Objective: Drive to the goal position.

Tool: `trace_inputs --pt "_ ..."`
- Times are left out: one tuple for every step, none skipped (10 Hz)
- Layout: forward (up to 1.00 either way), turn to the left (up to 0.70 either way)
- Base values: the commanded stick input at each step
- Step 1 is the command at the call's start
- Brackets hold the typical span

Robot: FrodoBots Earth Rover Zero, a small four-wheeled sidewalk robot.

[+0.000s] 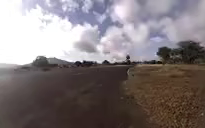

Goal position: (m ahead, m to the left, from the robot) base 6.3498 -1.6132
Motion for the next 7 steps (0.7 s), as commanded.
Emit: trace_inputs --pt "0.50 -0.33" --pt "0.50 -0.50" --pt "0.50 -0.50" --pt "0.50 -0.45" --pt "0.50 -0.20" --pt "0.50 0.00" --pt "0.50 0.00"
